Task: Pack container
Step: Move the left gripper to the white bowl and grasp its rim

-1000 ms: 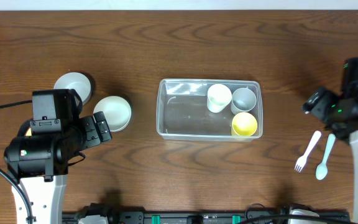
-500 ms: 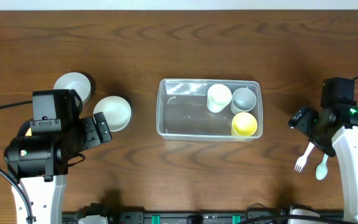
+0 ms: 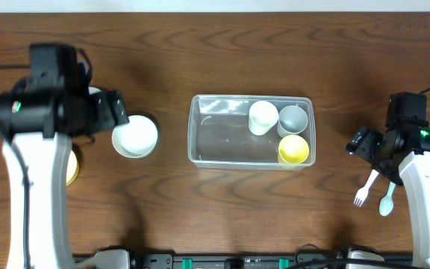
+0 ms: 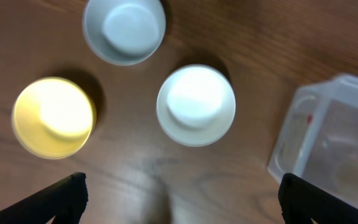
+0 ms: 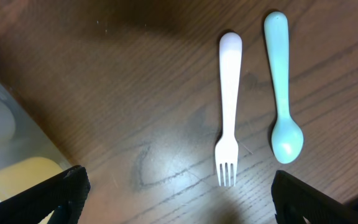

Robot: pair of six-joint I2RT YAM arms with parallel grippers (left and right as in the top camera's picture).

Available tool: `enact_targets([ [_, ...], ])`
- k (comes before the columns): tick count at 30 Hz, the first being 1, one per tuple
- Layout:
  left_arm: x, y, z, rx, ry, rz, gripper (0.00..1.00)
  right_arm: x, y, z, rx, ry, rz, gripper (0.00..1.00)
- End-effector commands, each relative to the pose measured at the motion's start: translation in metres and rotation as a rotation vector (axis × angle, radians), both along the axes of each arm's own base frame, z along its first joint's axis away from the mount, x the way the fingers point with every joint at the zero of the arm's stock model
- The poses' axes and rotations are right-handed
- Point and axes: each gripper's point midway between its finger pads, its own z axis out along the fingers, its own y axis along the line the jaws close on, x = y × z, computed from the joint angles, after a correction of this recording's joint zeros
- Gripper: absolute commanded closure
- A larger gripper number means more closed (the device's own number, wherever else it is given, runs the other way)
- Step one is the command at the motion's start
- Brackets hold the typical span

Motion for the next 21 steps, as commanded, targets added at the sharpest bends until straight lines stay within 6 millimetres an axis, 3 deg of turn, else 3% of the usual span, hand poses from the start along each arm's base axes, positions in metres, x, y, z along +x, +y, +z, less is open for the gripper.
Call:
enact_targets([
  [1, 0.02, 0.003, -0.036, 0.007, 0.11, -0.011, 0.02, -0.002, -0.002, 0.0, -0.011, 0.014, 0.036, 0.05],
  [6, 0.034, 0.004, -0.087, -0.018, 0.263, 0.051, 0.02, -0.004, -0.002, -0.001, -0.013, 0.022, 0.051, 0.05],
  [11, 0.031, 0.004, -0.134, -0.023, 0.414, 0.051, 0.05, -0.003, -0.002, -0.001, -0.014, 0.02, 0.054, 0.05],
  [21, 0.009, 0.006, -0.188, -0.071, 0.506, 0.049, 0.05, -0.003, -0.002, -0.001, -0.016, 0.019, 0.061, 0.05],
])
